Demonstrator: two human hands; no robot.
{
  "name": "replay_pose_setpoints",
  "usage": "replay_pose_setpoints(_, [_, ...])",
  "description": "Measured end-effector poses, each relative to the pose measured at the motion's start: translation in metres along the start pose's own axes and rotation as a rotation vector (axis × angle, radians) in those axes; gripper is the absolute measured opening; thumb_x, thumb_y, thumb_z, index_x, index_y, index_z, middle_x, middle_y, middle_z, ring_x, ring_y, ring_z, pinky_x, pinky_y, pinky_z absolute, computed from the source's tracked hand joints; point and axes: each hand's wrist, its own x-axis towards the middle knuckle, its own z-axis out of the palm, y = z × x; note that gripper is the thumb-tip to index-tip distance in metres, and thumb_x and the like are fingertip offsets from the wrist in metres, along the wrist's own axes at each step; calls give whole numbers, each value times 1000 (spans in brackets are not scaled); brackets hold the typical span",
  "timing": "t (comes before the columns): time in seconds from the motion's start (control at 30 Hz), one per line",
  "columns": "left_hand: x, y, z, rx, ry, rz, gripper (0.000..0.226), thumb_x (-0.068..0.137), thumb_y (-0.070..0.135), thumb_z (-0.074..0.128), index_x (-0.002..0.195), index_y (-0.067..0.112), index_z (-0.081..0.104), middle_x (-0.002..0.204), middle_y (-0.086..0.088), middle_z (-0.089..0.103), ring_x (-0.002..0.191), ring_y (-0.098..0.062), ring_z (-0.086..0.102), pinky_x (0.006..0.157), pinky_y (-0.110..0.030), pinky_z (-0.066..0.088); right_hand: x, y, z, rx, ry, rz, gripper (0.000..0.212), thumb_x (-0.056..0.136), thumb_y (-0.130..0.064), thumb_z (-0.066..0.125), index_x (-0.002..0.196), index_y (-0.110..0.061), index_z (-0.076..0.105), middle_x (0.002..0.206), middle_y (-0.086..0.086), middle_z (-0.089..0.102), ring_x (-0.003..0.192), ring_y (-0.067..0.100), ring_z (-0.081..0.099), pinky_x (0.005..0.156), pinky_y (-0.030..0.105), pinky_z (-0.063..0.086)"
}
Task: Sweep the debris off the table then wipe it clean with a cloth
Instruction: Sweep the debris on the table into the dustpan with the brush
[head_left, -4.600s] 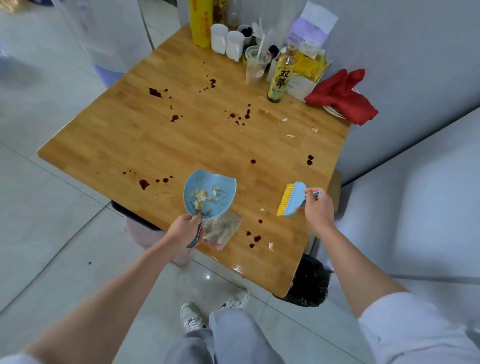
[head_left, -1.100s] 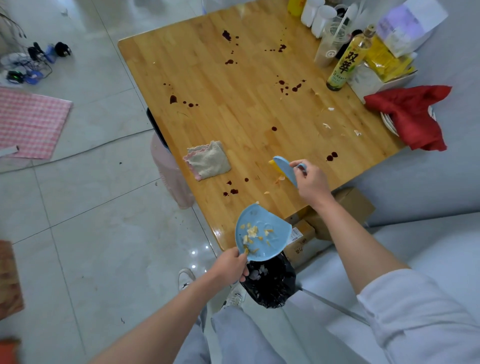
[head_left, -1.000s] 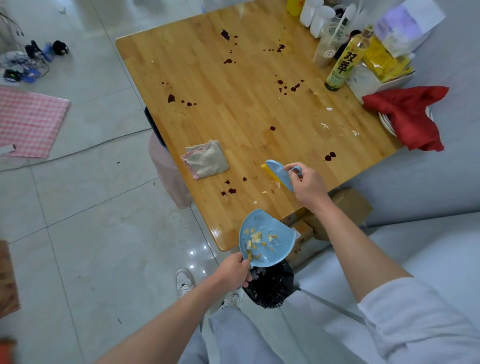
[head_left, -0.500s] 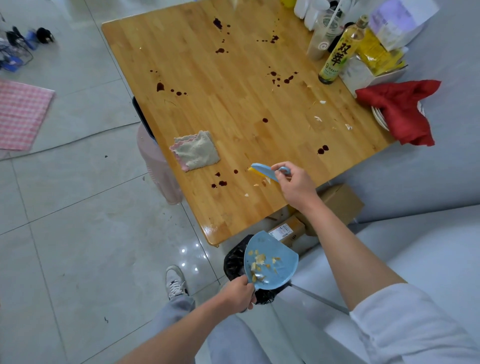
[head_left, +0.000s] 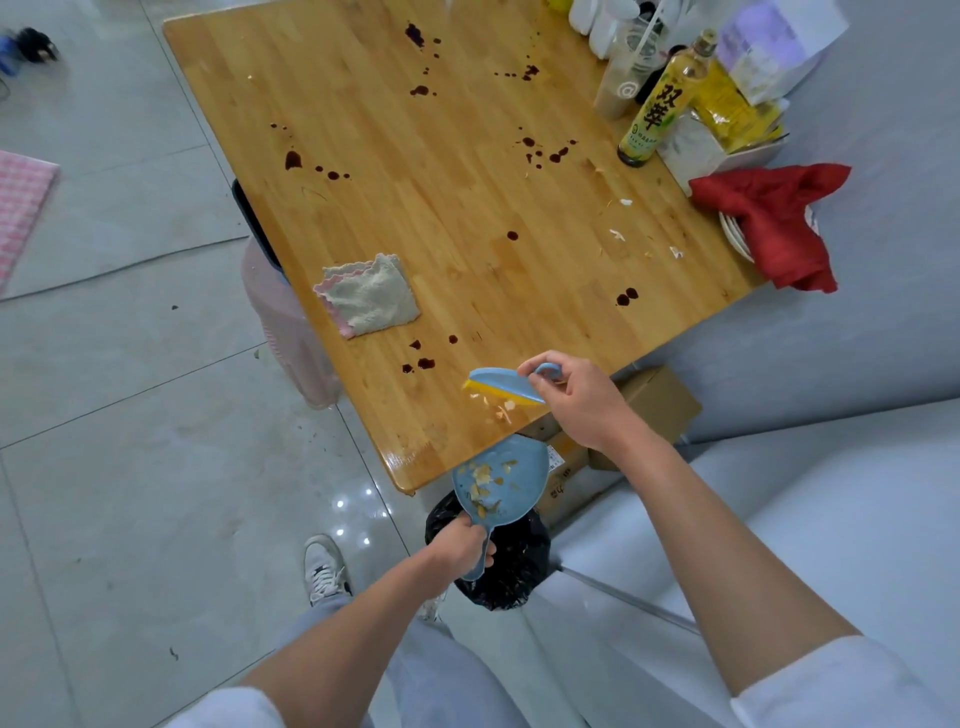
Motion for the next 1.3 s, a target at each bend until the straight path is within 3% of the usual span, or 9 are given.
replay_pose_setpoints(0.13, [4, -2, -4, 11, -3, 5, 27, 104, 17, 34, 125, 10, 49, 90, -6, 59, 82, -19, 59, 78, -28, 52, 13, -4, -3, 15, 92, -2, 17, 104, -17, 50, 109, -19, 67, 59, -3, 48, 39, 4, 37, 40, 13, 26])
replay_pose_setpoints(0.3, [4, -4, -8, 48, -12, 17, 31, 102, 10, 31, 128, 12, 48, 88, -3, 64, 76, -15, 59, 65, -21, 49, 7, -7, 14, -69, -5, -16, 16, 104, -20, 51, 109, -20, 66, 63, -6, 51, 43, -2, 43, 43, 12, 32])
replay_pose_setpoints(0.43, [1, -3, -9, 81, -9, 18, 27, 102, 11, 33, 121, 9, 51, 90, -4, 64, 82, -18, 61, 74, -25, 50, -13, -1, 21, -65, -25, 14, 15, 104, -23, 52, 107, -22, 67, 61, -5, 52, 44, 1, 42, 46, 15, 32])
replay_pose_setpoints(0.53, [-1, 2, -12, 141, -6, 27, 23, 101, 11, 33, 109, 9, 54, 87, -3, 63, 80, -17, 60, 72, -24, 49, -27, 1, 24, -60, -41, 39, 14, 104, -25, 52, 105, -27, 67, 82, 5, 68, 66, 14, 59, 60, 32, 48])
replay_pose_setpoints(0.6, [-2, 4, -15, 168, -3, 21, 23, 101, 9, 32, 106, 8, 55, 86, -3, 62, 77, -15, 59, 67, -22, 48, -33, 2, 24, -46, -39, 60, 14, 103, -25, 53, 104, -27, 67, 87, 2, 69, 74, 21, 63, 66, 39, 53])
replay_pose_setpoints(0.77, [-2, 4, -19, 169, -16, -8, 22, 102, 9, 32, 109, 6, 52, 91, -7, 61, 74, -16, 57, 61, -21, 47, -34, 6, 18, 28, 58, 73, 15, 103, -21, 52, 102, -24, 67, 52, -12, 45, 43, 5, 35, 45, 17, 29])
replay_pose_setpoints(0.97, [1, 0, -21, 169, -15, -4, 20, 102, 10, 33, 109, 7, 52, 92, -8, 61, 79, -17, 57, 69, -23, 48, -30, -5, 29, -101, -49, 43, 15, 105, -25, 49, 105, -25, 64, 69, 4, 61, 47, 6, 38, 46, 23, 33])
replay_pose_setpoints(1.13, [0, 1, -20, 241, -16, 16, 20, 103, 13, 34, 106, 9, 53, 90, -5, 61, 76, -14, 56, 65, -21, 45, -39, 3, 19, -122, -81, 83, 16, 104, -24, 50, 102, -25, 65, 71, -2, 61, 52, 12, 41, 48, 25, 34])
replay_pose_setpoints(1.3, [-2, 4, -17, 320, -30, 22, 24, 101, 14, 33, 91, 11, 55, 85, -4, 61, 80, -17, 57, 80, -28, 46, -35, 8, 2, -103, -29, 137, 16, 104, -23, 50, 102, -22, 66, 77, -6, 60, 59, 7, 48, 52, 20, 37])
